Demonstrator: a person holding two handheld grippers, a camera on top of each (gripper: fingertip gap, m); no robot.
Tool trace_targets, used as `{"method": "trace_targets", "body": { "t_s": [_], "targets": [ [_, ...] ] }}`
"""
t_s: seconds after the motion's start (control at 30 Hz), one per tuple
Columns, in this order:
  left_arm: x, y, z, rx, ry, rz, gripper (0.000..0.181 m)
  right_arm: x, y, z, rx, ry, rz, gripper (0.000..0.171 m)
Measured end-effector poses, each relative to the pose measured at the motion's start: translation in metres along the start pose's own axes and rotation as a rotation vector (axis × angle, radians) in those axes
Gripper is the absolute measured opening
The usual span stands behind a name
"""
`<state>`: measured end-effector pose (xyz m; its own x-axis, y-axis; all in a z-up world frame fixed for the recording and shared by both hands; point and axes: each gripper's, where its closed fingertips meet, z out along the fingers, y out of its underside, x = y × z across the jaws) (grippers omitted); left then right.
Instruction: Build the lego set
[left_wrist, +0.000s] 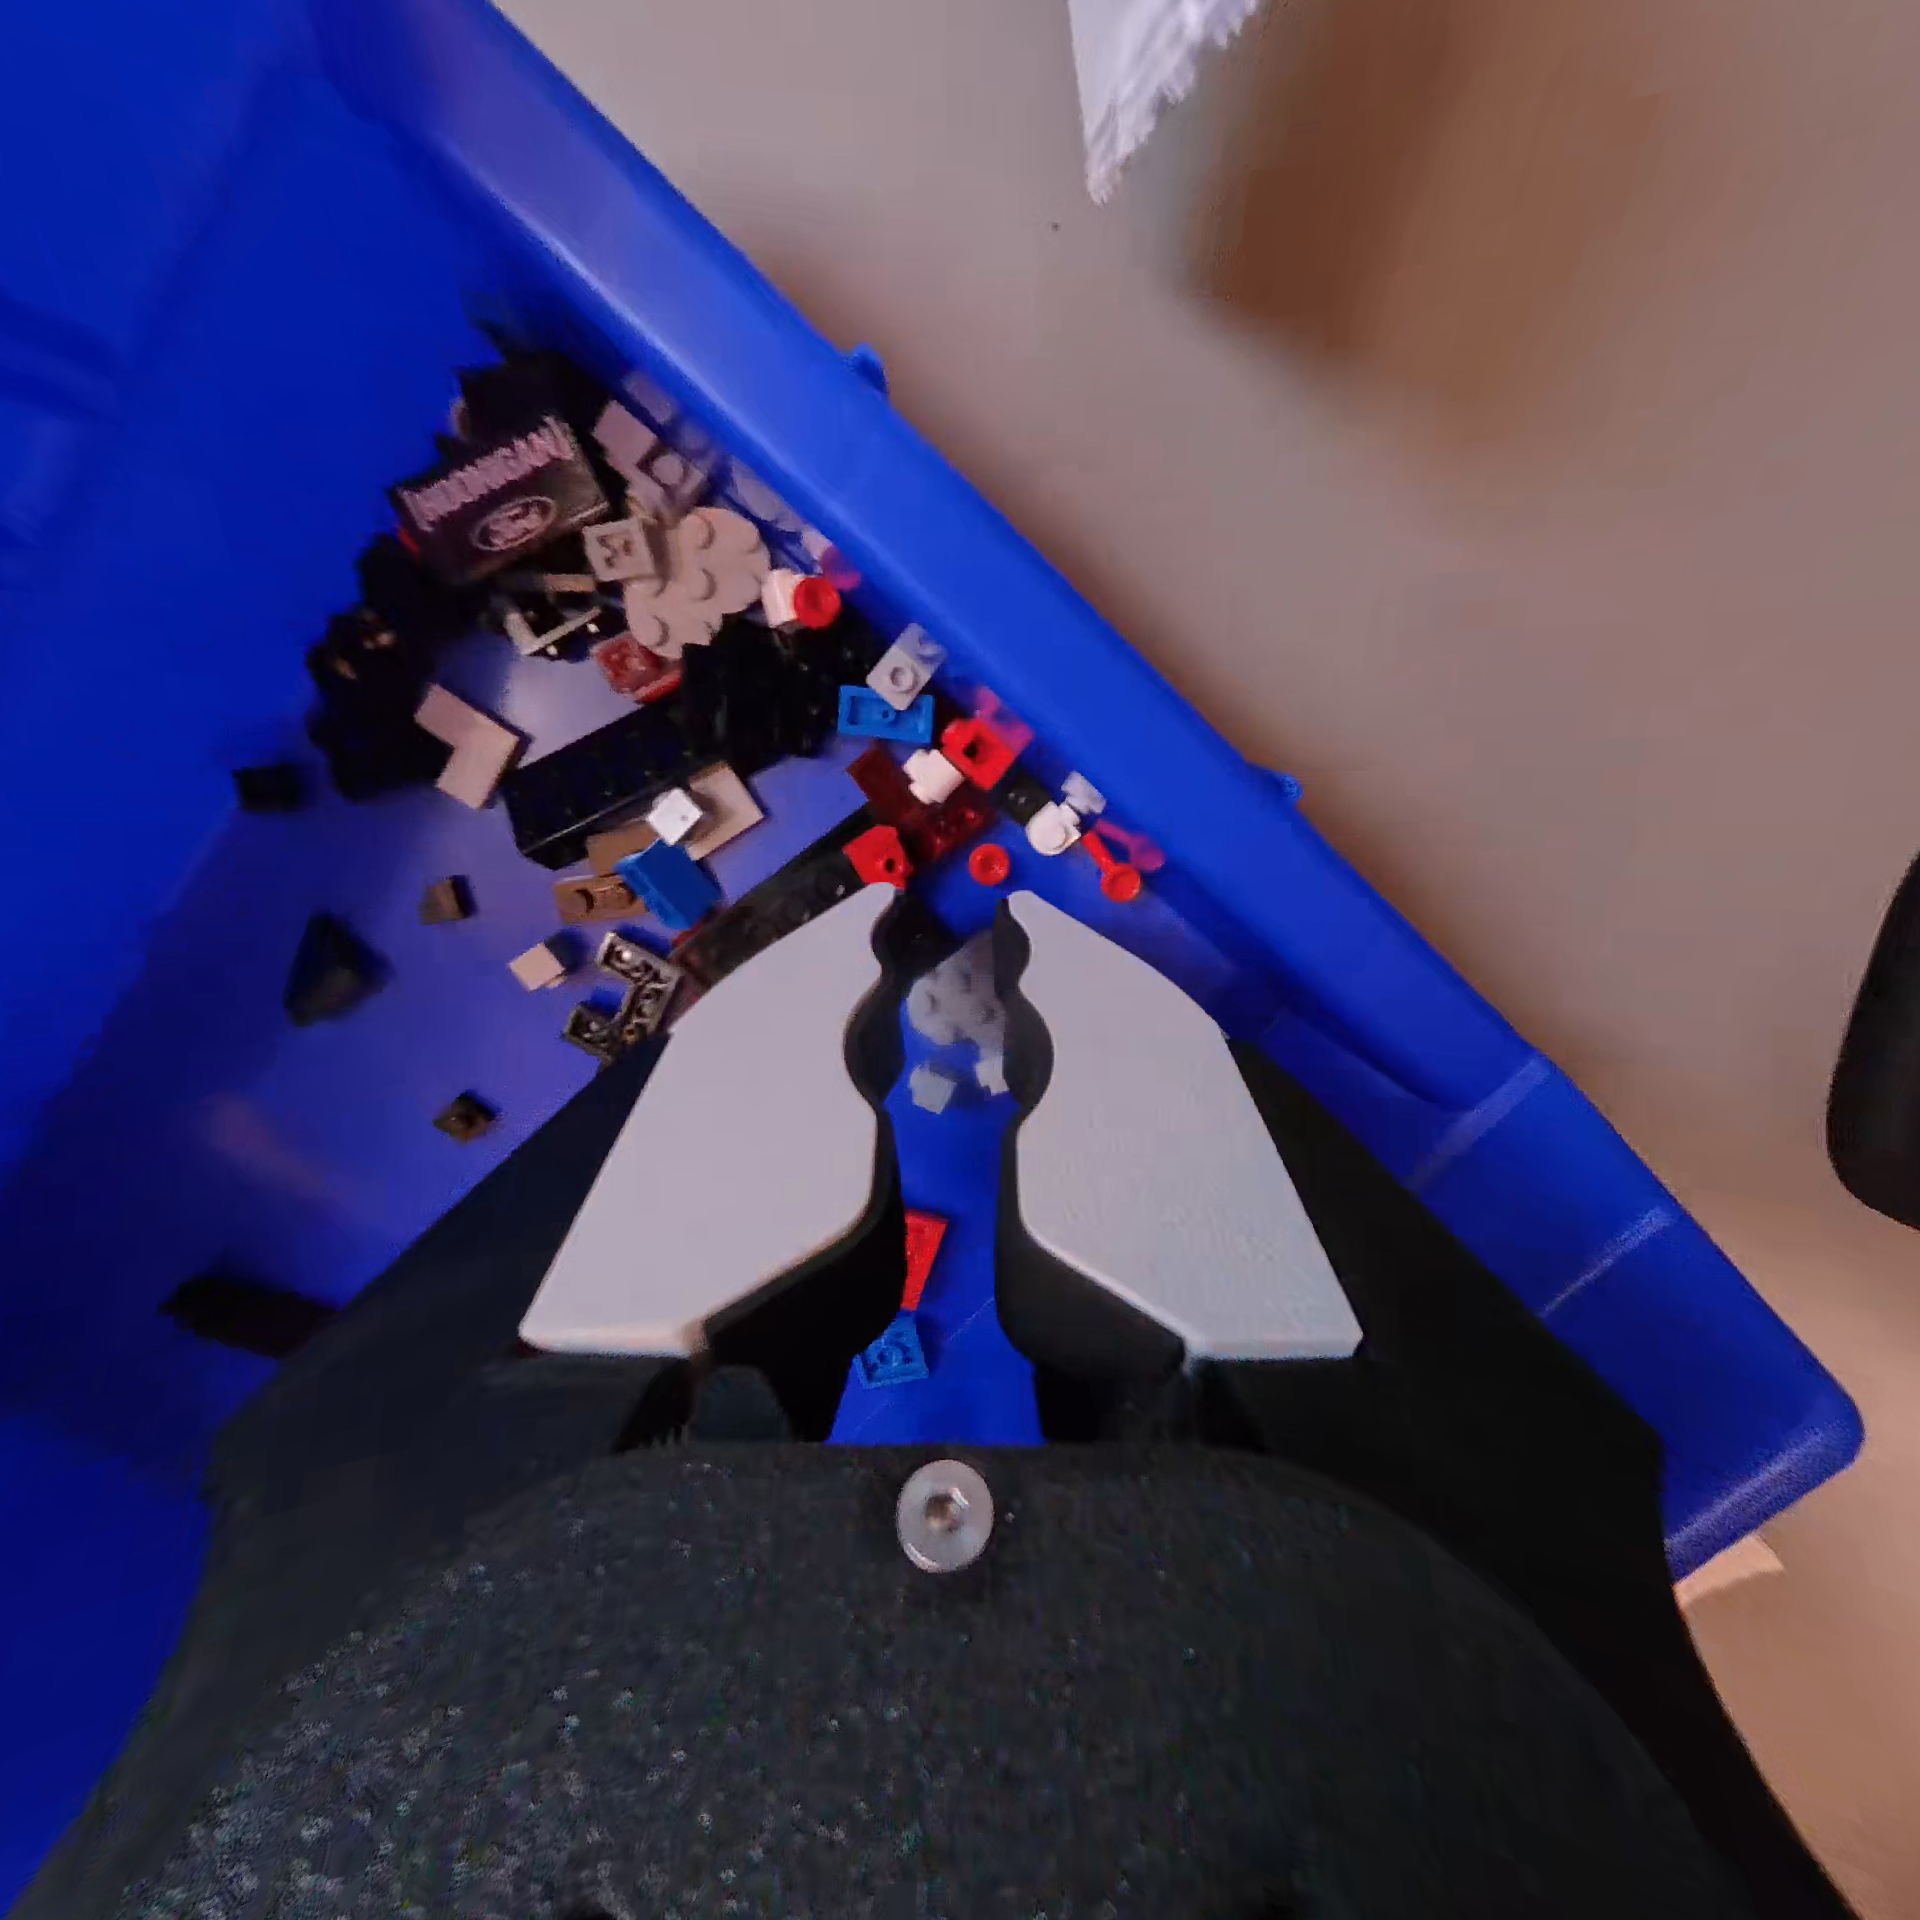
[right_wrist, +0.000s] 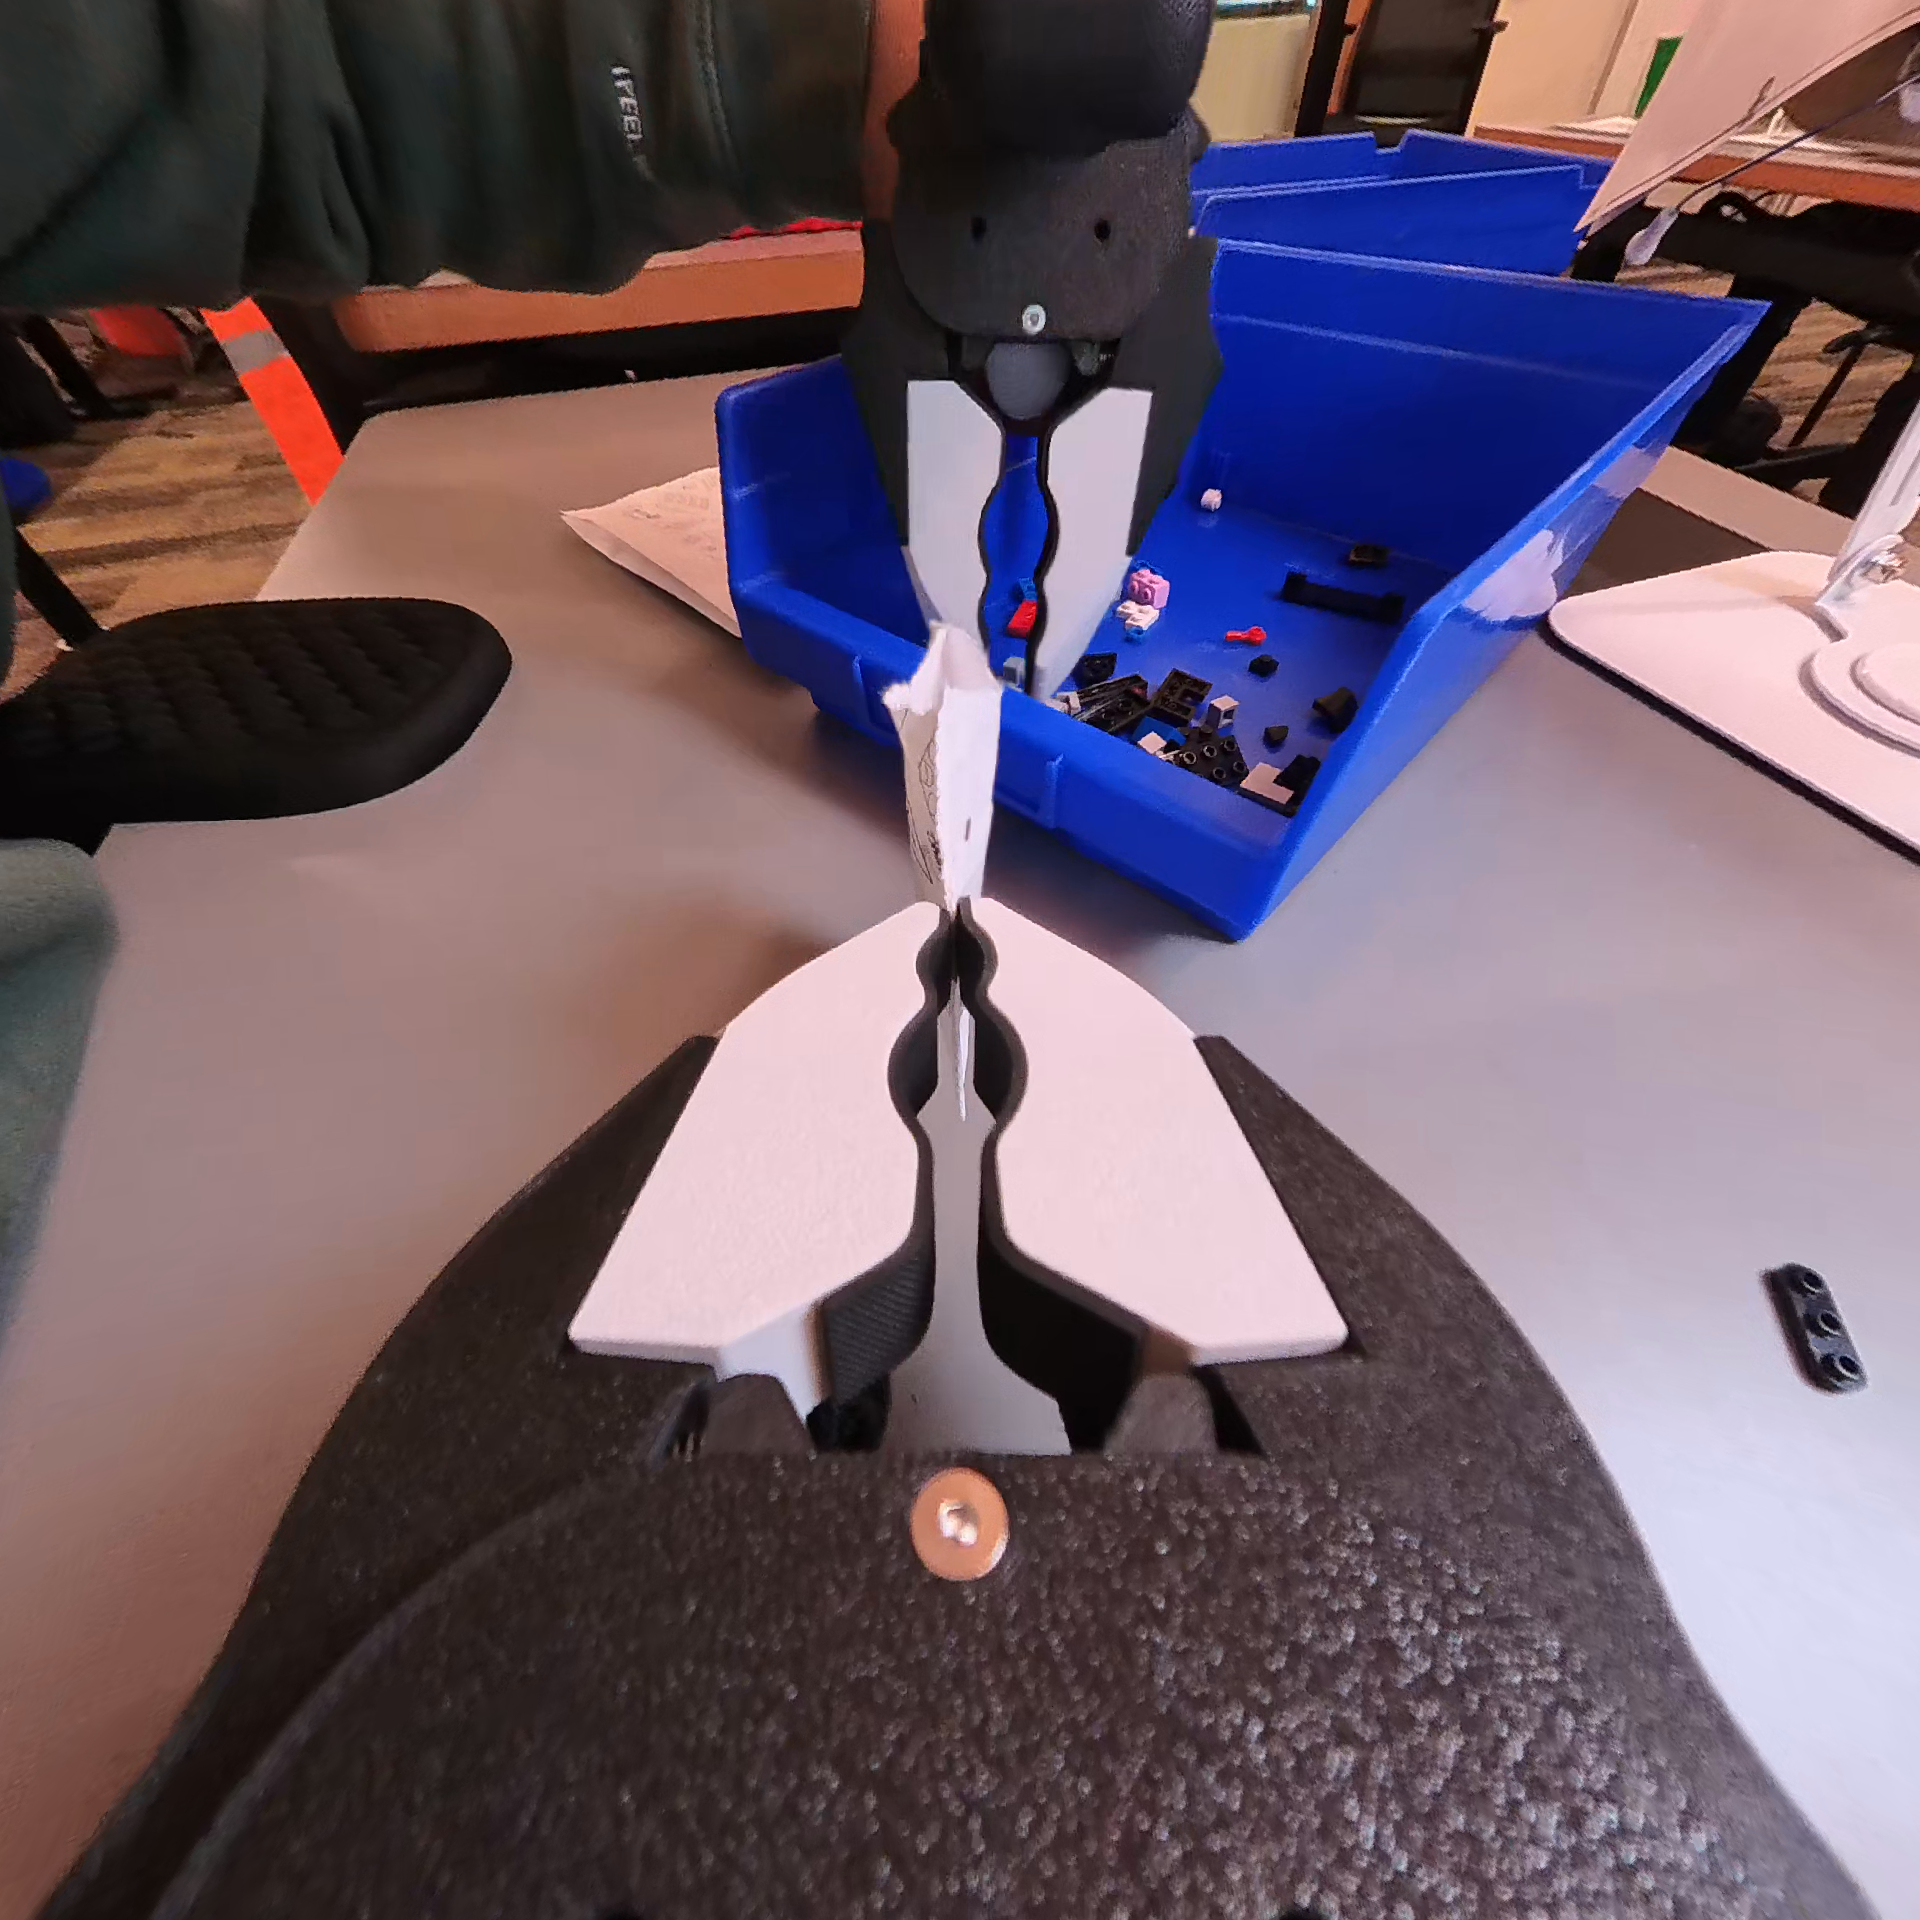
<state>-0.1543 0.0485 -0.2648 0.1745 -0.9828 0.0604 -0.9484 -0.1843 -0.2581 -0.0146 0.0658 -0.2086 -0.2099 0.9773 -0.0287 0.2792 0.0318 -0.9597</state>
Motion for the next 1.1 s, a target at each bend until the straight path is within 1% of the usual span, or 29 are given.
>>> {"method": "trace_targets", "body": {
  "t_s": [0.27,0.37,0.47,0.53,0.6,0.7,0.77,0.9,1.1],
  "targets": [
    [0.009,-0.001,0.014,-0.050,0.045,0.065,0.013,0.004,0.001,-0.001,0.003,-0.004,0.022,0.000],
    [0.007,0.000,0.016,-0.056,0.039,0.069,0.008,0.005,0.002,-0.001,0.000,0.001,0.022,0.000],
    [0.004,0.001,0.015,-0.070,0.018,0.082,0.008,0.005,0.002,-0.001,0.002,0.001,0.027,0.000],
    [0.000,-0.003,0.006,-0.045,-0.020,0.082,0.007,0.004,0.002,-0.001,-0.001,-0.001,0.024,0.000],
    [-0.006,-0.021,-0.014,0.055,-0.078,0.081,0.007,0.004,0.004,0.001,-0.012,0.001,0.024,0.000],
    [0.001,-0.072,-0.049,0.291,-0.135,0.122,0.007,0.004,0.008,0.007,-0.040,0.008,0.033,0.000],
    [0.009,-0.101,-0.061,0.396,-0.158,0.171,0.007,0.002,0.007,0.010,-0.044,0.006,0.026,0.000],
    [0.018,-0.127,-0.054,0.413,-0.193,0.252,0.007,-0.001,0.005,0.012,-0.040,0.007,0.027,0.000],
    [0.019,-0.133,-0.043,0.409,-0.195,0.253,0.013,-0.002,-0.003,0.006,0.013,-0.013,0.045,0.000]
  ]
}}
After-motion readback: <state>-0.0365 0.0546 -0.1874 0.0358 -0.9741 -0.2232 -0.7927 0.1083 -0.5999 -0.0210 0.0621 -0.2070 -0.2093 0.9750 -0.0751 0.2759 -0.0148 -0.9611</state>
